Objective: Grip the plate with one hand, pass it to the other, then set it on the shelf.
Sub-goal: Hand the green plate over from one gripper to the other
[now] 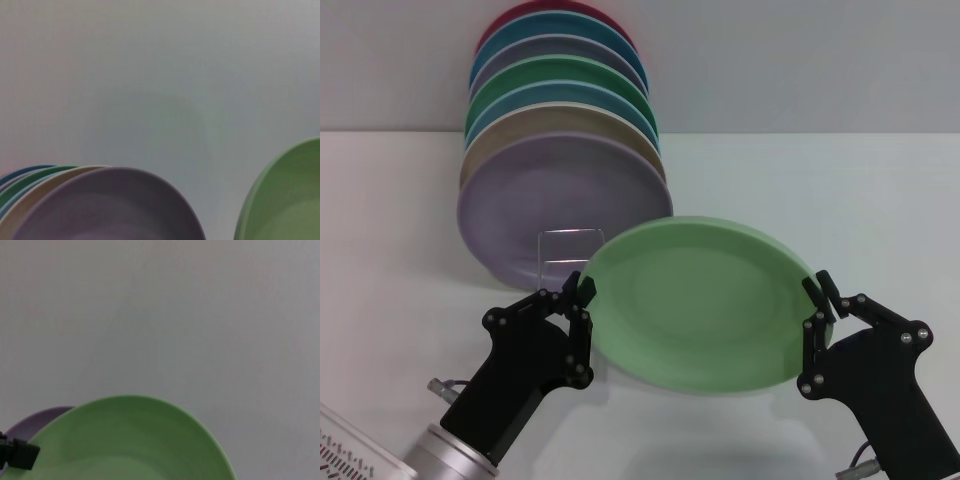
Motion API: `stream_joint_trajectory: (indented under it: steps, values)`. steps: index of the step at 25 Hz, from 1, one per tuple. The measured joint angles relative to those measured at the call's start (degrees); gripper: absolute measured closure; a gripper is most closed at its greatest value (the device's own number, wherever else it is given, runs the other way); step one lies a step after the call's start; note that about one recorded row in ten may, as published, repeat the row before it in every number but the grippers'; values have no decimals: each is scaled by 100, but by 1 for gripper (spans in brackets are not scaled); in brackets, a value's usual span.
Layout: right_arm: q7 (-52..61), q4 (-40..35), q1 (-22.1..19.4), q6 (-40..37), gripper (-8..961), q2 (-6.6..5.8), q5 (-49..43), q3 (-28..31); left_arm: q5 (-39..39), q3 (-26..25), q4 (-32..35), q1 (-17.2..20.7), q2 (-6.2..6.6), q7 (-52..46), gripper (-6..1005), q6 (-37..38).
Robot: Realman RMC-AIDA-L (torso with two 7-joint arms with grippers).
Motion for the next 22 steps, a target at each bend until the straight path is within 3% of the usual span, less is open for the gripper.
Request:
stream_joint_trajectory:
  steps: [19,22]
  values:
    - [169,-151,177,-31,902,-13,-60,-46,-4,-49,-9,71,-8,221,966,206]
    - [371,-157,204,-73,805,-18,-52,-35,8,-51,21,77,-7,231,967,261]
